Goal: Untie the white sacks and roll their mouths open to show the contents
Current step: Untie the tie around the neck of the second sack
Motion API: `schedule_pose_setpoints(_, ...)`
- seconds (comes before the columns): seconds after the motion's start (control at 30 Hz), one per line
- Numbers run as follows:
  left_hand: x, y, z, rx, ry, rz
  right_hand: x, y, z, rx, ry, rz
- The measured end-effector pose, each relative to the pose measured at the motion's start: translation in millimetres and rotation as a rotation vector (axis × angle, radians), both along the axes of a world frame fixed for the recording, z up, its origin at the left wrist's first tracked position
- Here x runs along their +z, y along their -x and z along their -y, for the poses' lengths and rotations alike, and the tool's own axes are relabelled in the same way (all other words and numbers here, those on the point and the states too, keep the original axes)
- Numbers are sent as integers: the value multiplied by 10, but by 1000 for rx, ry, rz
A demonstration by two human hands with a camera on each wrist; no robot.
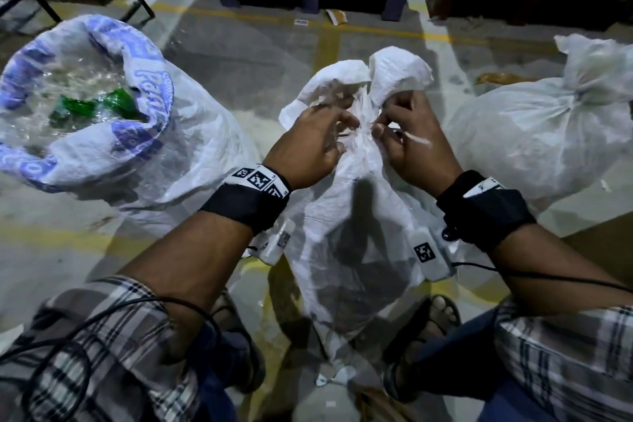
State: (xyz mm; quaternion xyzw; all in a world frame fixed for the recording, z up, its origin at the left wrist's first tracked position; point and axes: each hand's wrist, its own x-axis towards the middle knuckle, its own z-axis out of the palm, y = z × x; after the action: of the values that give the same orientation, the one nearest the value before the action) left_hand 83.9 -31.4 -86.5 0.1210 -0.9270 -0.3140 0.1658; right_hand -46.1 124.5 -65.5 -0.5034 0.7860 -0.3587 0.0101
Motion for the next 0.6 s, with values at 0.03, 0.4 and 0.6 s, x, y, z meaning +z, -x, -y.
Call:
schedule_pose_setpoints(0.03, 2, 18, -9, 9, -7, -12, 20, 19, 6, 7, -4, 9)
schedule_pose_setpoints(0.4, -33, 39, -98, -60, 85, 122, -18, -103, 123, 62, -4, 28)
schedule_pose_setpoints(0.6, 24, 1, -37, -93, -112, 87, 10, 38, 22, 154, -42, -110)
